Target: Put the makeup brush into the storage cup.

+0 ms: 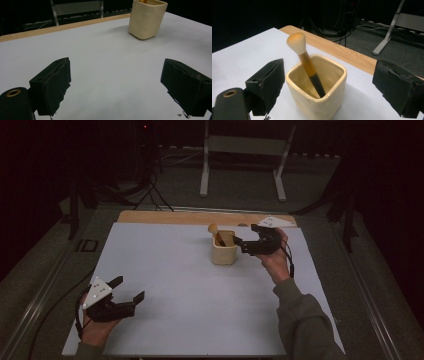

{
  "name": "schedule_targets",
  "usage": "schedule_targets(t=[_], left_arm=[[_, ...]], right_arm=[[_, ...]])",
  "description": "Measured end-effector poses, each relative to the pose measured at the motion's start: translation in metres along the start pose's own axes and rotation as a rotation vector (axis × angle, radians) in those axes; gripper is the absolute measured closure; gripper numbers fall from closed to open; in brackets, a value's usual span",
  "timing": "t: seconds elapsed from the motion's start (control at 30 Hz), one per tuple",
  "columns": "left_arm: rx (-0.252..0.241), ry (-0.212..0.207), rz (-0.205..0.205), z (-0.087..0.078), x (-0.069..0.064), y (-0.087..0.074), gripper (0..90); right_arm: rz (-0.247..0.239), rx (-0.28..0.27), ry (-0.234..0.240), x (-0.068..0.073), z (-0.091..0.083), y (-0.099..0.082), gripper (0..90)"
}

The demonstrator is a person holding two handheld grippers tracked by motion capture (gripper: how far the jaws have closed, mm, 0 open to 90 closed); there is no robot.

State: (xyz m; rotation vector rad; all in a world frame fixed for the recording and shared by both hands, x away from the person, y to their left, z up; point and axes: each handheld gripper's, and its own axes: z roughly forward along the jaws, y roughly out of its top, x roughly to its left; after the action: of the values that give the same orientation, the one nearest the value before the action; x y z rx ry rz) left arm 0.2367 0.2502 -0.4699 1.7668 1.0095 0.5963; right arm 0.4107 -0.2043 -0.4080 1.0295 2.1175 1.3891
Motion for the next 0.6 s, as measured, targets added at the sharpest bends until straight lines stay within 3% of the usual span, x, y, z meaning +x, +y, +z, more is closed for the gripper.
schedule_targets(t=[0.6], left_arm=[[0.002, 0.000, 0.000, 0.000, 0.002, 0.000, 10.6]], right_arm=[[-0.002, 0.003, 0.011, 0.001, -0.018, -0.019, 10.5]])
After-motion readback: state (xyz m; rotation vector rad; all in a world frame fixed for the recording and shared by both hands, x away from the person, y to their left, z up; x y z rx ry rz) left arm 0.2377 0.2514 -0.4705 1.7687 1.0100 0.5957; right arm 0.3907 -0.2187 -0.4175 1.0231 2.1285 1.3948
